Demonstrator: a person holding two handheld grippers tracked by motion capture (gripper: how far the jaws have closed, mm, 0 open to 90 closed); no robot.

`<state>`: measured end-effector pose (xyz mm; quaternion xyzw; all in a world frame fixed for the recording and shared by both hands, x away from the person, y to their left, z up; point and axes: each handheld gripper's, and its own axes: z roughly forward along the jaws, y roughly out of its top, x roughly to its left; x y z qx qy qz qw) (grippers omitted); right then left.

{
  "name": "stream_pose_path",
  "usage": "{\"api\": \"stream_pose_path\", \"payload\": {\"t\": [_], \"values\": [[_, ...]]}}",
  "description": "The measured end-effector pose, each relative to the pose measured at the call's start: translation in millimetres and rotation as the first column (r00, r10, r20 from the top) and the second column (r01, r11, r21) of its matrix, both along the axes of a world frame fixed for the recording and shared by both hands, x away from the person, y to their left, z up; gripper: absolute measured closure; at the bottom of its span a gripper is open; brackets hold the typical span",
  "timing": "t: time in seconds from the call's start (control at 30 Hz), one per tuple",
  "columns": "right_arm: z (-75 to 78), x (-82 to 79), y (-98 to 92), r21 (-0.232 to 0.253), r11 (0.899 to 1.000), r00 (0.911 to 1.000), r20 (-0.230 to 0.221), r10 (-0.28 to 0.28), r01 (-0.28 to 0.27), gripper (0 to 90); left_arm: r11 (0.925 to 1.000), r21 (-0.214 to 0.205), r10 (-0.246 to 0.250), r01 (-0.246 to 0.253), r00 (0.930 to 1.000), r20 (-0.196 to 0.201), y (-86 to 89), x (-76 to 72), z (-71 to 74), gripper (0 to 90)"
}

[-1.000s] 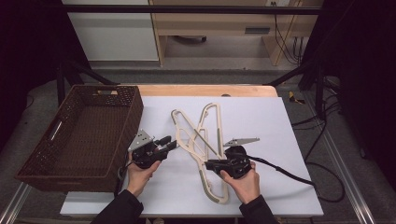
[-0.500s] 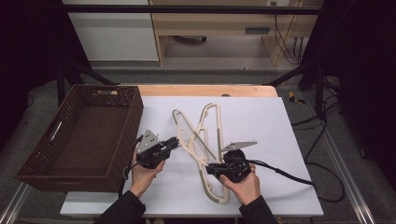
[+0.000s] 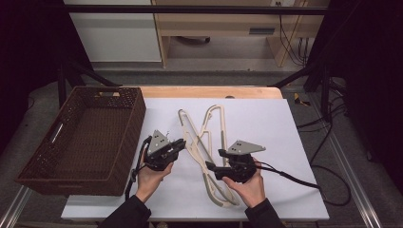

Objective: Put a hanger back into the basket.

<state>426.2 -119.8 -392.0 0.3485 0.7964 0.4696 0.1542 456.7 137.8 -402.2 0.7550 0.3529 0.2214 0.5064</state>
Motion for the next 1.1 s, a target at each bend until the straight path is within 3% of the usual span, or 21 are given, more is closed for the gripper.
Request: {"api": "stream_pose_path", "payload": {"t": [0.13,0.23,0.33,0.4,0.47,0.53,0.6,0.83,0.87,0.9,1.1], "values": [[2.4,3.6,17.4,-0.027,1.000,0.9996,0.024,0.012,-0.011,36.2,0.9999,-0.011,0.005,-0.005,1.0000,-0.004,-0.7,-1.4,3.1,83.6],[0.6,8.0,32.7,-0.080,0.997,0.9995,0.024,0.019,-0.017,38.0,0.9999,-0.014,0.000,0.000,1.0000,-0.004,-0.5,-1.5,3.5,83.8],[-5.0,11.9,46.0,-0.126,0.992,0.9996,0.010,0.025,-0.024,39.3,0.9998,-0.018,0.001,-0.001,1.0000,-0.007,-0.7,-1.4,3.4,83.8],[-11.2,14.2,52.1,-0.131,0.991,0.9996,-0.017,0.021,-0.023,40.8,0.9998,-0.018,0.001,-0.001,1.0000,-0.007,-1.0,-1.5,3.6,83.8],[-14.7,15.7,54.1,-0.150,0.988,0.9996,-0.017,0.021,-0.023,41.8,0.9998,-0.018,0.001,-0.001,1.0000,-0.008,-1.2,-1.7,3.7,83.8],[-24.4,18.6,57.6,-0.217,0.976,1.0000,-0.005,0.008,-0.009,46.8,0.9998,-0.018,0.002,-0.002,0.9999,-0.011,-2.0,-2.0,3.8,83.8],[-28.3,19.5,59.5,-0.235,0.972,1.0000,0.002,0.007,-0.006,51.5,0.9999,-0.017,0.002,-0.002,0.9999,-0.010,-2.9,-2.2,3.5,83.8],[-29.2,16.6,60.6,-0.218,0.976,0.9997,0.010,0.020,-0.018,73.3,0.9997,-0.022,-0.008,0.007,0.9999,-0.013,-3.8,-2.3,3.0,82.8],[-29.2,16.6,60.6,-0.218,0.976,0.9997,0.010,0.020,-0.018,73.3,0.9997,-0.022,-0.008,0.007,0.9999,-0.013,-3.8,-2.3,3.0,82.4],[-28.6,14.9,60.3,-0.216,0.976,0.9995,0.013,0.028,-0.024,79.2,0.9997,-0.023,-0.013,0.012,0.9998,-0.013,-4.0,-2.4,3.0,82.0],[-23.4,12.8,56.2,-0.229,0.973,0.9996,0.029,-0.003,0.010,81.1,0.9971,-0.067,-0.037,0.037,0.9993,0.000,0.9,-4.6,9.9,66.0]]}}
